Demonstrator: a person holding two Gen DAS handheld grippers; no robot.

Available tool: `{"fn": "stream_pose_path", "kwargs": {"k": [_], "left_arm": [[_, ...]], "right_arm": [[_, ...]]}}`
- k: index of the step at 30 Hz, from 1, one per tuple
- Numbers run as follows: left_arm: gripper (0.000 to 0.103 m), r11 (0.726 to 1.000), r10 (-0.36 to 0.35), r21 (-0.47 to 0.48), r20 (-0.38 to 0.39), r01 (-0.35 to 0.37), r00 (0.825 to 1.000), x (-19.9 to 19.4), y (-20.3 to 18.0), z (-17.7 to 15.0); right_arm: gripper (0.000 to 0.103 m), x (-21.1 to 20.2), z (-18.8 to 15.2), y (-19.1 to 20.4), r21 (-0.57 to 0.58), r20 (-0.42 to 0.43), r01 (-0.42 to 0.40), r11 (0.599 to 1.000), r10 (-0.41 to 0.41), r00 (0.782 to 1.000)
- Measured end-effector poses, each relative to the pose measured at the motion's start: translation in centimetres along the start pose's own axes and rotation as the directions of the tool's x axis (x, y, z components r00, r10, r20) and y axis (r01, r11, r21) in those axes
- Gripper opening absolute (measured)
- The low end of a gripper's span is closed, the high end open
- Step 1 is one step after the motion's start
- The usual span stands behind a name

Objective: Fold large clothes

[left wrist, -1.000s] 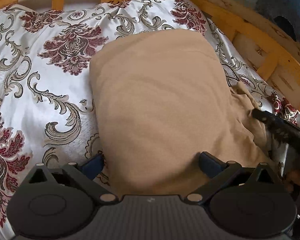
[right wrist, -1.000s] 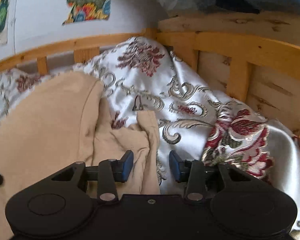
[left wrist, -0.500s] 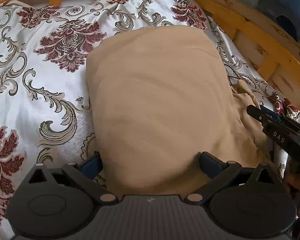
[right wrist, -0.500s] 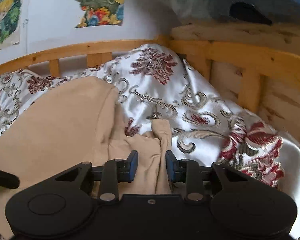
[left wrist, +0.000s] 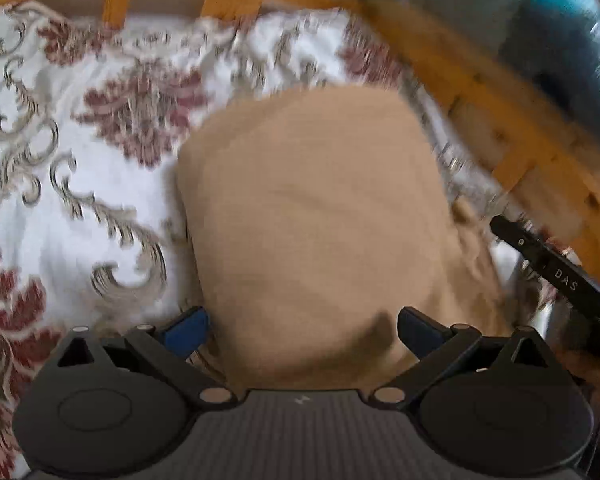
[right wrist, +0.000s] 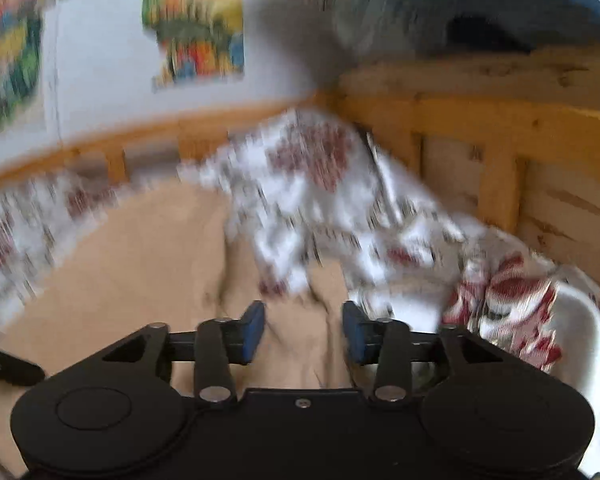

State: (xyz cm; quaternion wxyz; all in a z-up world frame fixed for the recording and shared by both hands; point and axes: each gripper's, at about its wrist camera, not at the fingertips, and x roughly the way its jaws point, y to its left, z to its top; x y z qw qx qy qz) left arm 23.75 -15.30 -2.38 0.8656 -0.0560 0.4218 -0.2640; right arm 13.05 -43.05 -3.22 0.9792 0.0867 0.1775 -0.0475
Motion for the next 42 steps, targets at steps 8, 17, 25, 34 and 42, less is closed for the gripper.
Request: {"fn": "stream_pose_path", "kwargs": {"k": [8,17,25,34,42], "left_arm": [[0.103,0.999,0.026,-0.033,-0.052,-0.027,0.998,2.6,2.1,-0.1],[0.103,0.999,-0.013,0.028,-0.118,0.017,0.993,4.3,1.9,1.1],[0.103,0.982,-0.19,-0.06,-0.2,0.182,0.961,7.2,3.4,1.2],[0.103,0.977,-0.21,-0.016,-0.193,0.211,0.958,7.2,2.1,1.2],[0.095,0.984,-0.107,0.13,-0.127,0.123,0.986,2.7,-0.5,4.0]], "right_arm": [[0.054,3.9,-3.4,3.9,-0.206,-0.213,-0.062,0.976,0.017,0.977],[0.088,1.5,-1.1,-0.1,-0.017,-0.2,0.057,0.998,-0.059,0.978],[0.102,3.9,-2.7,-2.1,0.31,-0.317,-0.123,0.943,0.225,0.921],[0.065,3.9,-3.7,0.6,0.16,-0.371,-0.099,0.982,0.153,0.916],[0.034,2.5,-1.5,4.9,0.117,-0.258,-0.218,0.969,0.241,0.936]]}}
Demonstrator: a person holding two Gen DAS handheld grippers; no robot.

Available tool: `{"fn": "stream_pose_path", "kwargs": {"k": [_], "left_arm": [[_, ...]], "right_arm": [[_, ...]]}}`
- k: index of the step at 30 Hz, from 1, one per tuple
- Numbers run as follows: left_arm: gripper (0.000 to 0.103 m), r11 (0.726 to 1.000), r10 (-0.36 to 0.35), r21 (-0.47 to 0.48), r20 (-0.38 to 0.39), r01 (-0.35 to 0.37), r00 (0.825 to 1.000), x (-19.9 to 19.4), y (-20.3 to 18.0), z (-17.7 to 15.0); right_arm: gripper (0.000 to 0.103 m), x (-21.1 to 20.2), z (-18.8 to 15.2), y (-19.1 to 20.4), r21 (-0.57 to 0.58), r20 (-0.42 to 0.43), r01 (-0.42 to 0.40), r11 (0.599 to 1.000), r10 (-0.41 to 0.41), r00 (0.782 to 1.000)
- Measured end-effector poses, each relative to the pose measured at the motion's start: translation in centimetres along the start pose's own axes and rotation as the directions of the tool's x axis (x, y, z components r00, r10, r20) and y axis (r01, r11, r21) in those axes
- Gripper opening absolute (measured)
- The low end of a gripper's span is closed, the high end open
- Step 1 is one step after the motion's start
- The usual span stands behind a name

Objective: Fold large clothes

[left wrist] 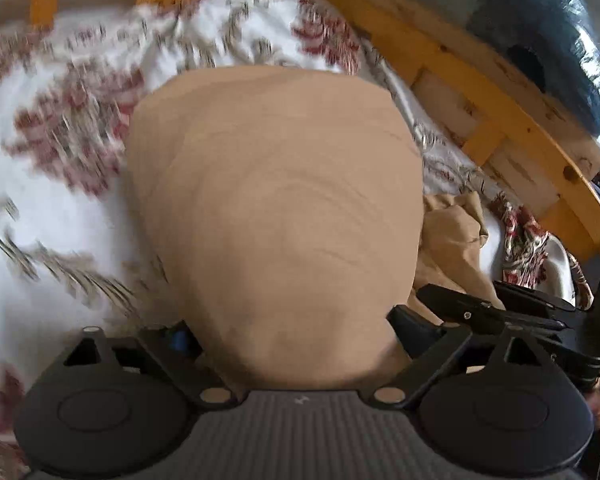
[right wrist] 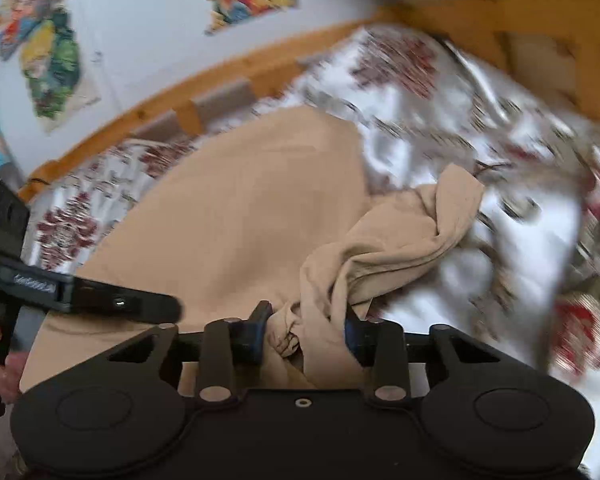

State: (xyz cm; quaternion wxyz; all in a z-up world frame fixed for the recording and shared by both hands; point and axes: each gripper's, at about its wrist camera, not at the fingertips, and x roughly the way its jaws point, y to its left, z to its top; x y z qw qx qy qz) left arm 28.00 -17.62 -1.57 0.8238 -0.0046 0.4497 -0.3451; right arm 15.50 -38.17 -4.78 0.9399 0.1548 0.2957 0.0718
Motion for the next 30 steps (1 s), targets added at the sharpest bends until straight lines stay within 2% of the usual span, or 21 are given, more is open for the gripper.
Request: {"fn": "stream_pose_path", "kwargs": {"k": [3,6,7,8,10,11,12,15,17,20,24,25,30], "left_arm": [[0.095,1.0,0.011,0.005,0.036,-0.011,0.999,-3.0,1.4,1.2],[0.095,0.998,0.054,0.014,0.073,-0.055,0.996,-5.1,3.4,1.8],[0.095,0.996,0.082,0.02,0.079,-0.084,0.994,-5.2,4.1,1.7],[0.095,0.992,0.118,0.027,0.075,-0.121,0.99,-5.0,4.8,1.4],[0.095,0.978,0.206,0.026,0.009,-0.206,0.978,-3.1,6.5,0.4],[0.099,0.973,0.233,0.011,-0.04,-0.232,0.972,-1.9,7.3,-0.2],[0.101,0.973,0.221,-0.055,-0.036,-0.223,0.975,-1.4,8.4,-1.0],[0.102,0.963,0.176,-0.21,0.013,-0.169,0.984,-2.0,10.0,-2.0],[0.103,0.956,0.207,-0.217,0.022,-0.198,0.978,-2.2,9.7,-2.4],[0.103,0.939,0.305,-0.178,0.039,-0.294,0.951,-2.9,7.6,-2.2],[0.102,0.889,0.429,-0.202,0.047,-0.412,0.902,-4.9,5.0,-2.7],[0.102,0.885,0.436,-0.212,0.061,-0.415,0.898,-5.6,4.4,-2.9],[0.102,0.889,0.435,-0.221,0.134,-0.401,0.89,-9.9,1.2,-4.7]], "right_arm": [[0.032,0.1,1.6,2.5,-0.028,0.079,-0.05,0.998,0.052,0.996],[0.03,1.3,3.3,4.9,-0.04,0.157,-0.098,0.994,0.103,0.982],[0.024,1.9,3.7,5.4,-0.046,0.167,-0.107,0.993,0.114,0.979],[0.022,2.9,3.9,5.9,-0.06,0.16,-0.113,0.992,0.122,0.98],[0.022,5.1,3.6,6.6,-0.089,0.12,-0.098,0.991,0.108,0.987],[0.022,6.2,3.0,6.7,-0.105,0.097,-0.08,0.991,0.09,0.991],[0.022,7.2,2.2,6.6,-0.12,0.07,-0.046,0.992,0.055,0.996],[0.032,7.3,1.1,5.1,-0.122,0.073,0.014,0.992,-0.005,0.997],[0.035,6.8,1.5,3.8,-0.073,0.068,0.018,0.997,-0.013,0.998],[0.043,5.9,1.7,2.8,-0.02,0.072,0.016,1.0,-0.014,0.997],[0.082,3.6,1.7,3.6,-0.052,0.102,0.03,0.998,-0.025,0.995],[0.087,2.8,1.7,4.0,-0.064,0.115,0.03,0.998,-0.022,0.993],[0.099,-1.0,1.9,6.1,-0.117,0.172,0.027,0.993,-0.007,0.985]]}}
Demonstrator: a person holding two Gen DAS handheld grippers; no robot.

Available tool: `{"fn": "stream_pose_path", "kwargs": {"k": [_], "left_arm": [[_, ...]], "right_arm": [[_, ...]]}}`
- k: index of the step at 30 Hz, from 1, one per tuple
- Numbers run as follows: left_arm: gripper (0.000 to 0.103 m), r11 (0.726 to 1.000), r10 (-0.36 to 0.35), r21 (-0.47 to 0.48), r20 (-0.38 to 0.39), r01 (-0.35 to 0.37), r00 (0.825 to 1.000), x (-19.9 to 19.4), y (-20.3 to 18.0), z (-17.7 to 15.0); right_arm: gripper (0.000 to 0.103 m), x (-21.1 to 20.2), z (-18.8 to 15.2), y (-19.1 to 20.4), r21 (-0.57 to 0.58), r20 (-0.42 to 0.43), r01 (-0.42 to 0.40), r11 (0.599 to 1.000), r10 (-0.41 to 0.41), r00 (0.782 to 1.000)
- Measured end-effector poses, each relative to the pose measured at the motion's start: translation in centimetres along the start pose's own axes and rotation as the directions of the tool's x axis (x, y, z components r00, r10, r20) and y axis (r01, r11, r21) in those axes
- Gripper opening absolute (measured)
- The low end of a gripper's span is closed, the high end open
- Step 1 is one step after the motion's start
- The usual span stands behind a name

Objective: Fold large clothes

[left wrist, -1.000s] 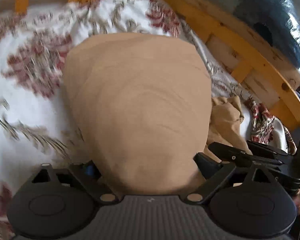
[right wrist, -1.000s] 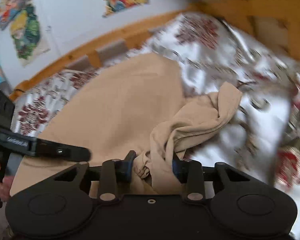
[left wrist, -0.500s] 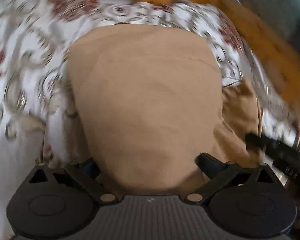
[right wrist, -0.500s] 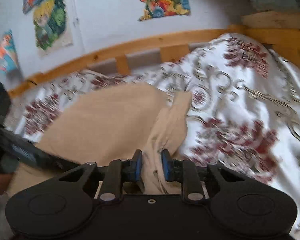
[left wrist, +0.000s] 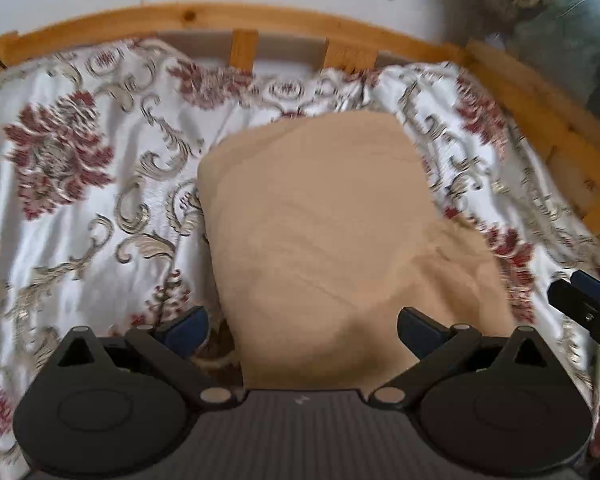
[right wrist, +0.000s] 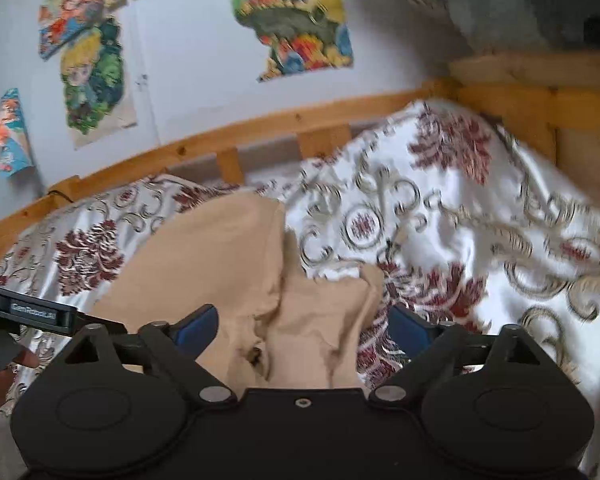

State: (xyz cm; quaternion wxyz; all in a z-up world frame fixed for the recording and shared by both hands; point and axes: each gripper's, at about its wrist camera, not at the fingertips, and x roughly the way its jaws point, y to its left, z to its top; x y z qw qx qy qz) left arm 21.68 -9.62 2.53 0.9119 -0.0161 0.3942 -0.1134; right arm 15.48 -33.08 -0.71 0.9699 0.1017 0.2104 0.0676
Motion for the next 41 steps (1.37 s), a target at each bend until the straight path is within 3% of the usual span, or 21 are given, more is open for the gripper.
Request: {"fn": "stream_pose_path", "kwargs": {"k": [6,13,21,26,41], "left_arm": [[0.102,0.999,0.039,0.032,0.096,-0.043,0.995,-7.0,-0.1,-2.8],[0.102,0.997,0.071,0.016,0.163,-0.075,0.984,-11.4,1.4,-7.4],[0.102,0.995,0.092,0.031,0.19,-0.1,0.977,-12.3,2.2,-10.7],[0.102,0.991,0.122,0.025,0.172,-0.128,0.978,-11.7,2.3,-10.8],[0.102,0.991,0.104,0.071,0.164,-0.117,0.981,-10.8,1.3,-11.5]], "right_arm": [[0.102,-5.8,-0.6,2.6,-0.02,0.055,0.011,1.0,-0.01,0.998],[0.102,-10.9,-2.5,5.3,-0.029,0.062,0.015,0.999,-0.013,0.998],[0.102,-11.1,-4.4,6.3,-0.031,-0.011,0.046,0.998,-0.047,0.999],[0.102,-10.5,-4.7,6.3,-0.026,-0.041,0.053,0.998,-0.054,0.998],[0.102,-9.8,-5.2,5.9,-0.026,-0.083,0.091,0.996,-0.093,0.992]]}}
